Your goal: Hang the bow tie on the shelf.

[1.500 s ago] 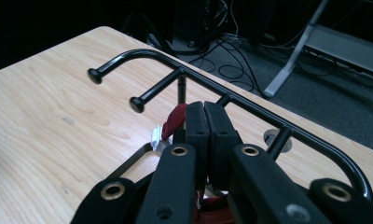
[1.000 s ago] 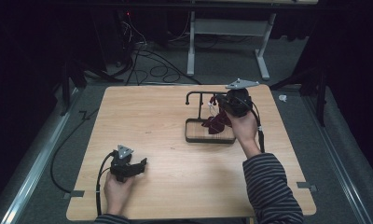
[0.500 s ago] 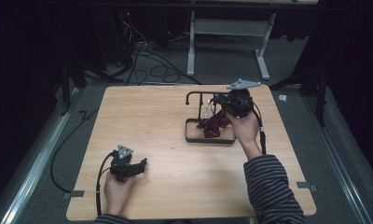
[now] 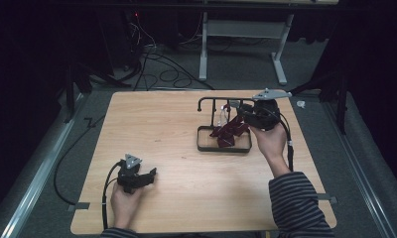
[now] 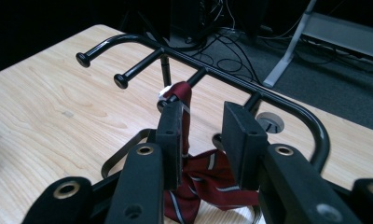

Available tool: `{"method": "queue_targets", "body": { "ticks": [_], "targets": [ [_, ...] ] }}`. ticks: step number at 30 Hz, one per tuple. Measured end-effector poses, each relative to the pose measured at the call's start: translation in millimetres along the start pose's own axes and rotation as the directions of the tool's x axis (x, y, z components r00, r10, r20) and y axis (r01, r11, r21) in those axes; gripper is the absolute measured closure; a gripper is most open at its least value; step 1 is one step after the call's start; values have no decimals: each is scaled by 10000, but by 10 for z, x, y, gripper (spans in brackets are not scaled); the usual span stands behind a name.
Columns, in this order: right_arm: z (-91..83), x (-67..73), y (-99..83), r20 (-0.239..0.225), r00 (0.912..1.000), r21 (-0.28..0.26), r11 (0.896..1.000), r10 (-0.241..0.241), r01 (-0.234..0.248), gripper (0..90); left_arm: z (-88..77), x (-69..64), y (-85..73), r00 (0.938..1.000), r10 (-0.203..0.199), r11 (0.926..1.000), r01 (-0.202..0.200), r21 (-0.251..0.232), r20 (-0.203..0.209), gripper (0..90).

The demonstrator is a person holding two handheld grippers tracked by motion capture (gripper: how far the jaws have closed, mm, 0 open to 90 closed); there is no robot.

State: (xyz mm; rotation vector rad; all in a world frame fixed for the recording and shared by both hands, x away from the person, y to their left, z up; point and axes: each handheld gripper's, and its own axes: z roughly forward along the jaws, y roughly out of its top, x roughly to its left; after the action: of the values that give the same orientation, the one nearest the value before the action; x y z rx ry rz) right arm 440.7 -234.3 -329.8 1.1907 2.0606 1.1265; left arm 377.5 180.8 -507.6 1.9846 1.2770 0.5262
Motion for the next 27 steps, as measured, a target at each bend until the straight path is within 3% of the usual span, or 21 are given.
{"method": "queue_targets", "body": {
  "ticks": [12,27],
  "targets": [
    [-210,-92,-172,-400,9968,-532,9960,693,-714,651,0,-1,0,10000,17,10000,-17,10,-24,275],
    [-438,-134,-363,-398,9966,-581,9955,721,-744,641,2,-7,1,10000,53,10000,-53,25,-44,273]
  ]
}}
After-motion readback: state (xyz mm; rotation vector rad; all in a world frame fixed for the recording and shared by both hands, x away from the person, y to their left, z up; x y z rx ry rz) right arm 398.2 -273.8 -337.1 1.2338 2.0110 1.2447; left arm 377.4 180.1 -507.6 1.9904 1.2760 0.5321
